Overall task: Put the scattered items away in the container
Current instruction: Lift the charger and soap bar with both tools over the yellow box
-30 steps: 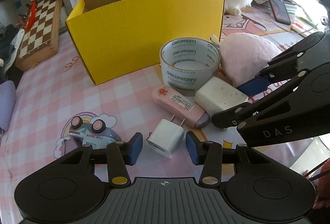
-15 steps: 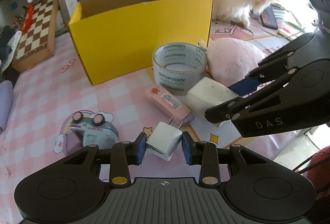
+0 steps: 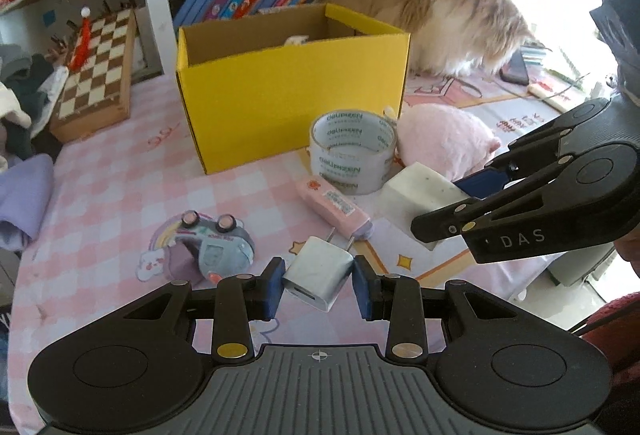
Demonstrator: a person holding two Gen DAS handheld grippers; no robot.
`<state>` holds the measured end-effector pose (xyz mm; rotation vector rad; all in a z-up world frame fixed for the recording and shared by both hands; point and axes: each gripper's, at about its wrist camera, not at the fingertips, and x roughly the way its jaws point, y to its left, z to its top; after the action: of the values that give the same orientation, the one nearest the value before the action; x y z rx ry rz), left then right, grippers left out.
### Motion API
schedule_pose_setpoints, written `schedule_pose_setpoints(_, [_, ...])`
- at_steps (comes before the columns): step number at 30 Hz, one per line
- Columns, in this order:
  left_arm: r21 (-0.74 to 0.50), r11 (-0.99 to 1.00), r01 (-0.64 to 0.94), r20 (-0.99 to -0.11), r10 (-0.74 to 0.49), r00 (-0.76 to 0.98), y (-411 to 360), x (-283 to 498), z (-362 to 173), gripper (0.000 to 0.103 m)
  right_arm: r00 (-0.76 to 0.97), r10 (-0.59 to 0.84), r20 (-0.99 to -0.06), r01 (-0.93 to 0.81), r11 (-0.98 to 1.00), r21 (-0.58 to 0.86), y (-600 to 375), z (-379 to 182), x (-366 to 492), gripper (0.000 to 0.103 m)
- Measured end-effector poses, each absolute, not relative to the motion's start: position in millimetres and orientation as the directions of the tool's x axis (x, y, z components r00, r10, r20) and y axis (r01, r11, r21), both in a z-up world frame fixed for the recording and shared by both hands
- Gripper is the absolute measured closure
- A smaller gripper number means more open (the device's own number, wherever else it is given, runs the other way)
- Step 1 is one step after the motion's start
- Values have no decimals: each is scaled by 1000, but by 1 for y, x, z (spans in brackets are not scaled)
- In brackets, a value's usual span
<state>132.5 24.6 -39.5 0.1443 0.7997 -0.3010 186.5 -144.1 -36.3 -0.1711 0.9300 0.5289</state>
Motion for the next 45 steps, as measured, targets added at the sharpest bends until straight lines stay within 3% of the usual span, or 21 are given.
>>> schedule_pose_setpoints(19, [20, 927, 376, -672, -266, 691, 19, 112, -15, 69, 526, 366, -768, -491, 868, 77, -149, -12, 163, 72])
schedule_pose_setpoints(45, [38, 938, 344, -602, -253, 757, 16, 150, 28, 69, 524, 445, -726, -606, 794, 49, -148, 39, 209, 73])
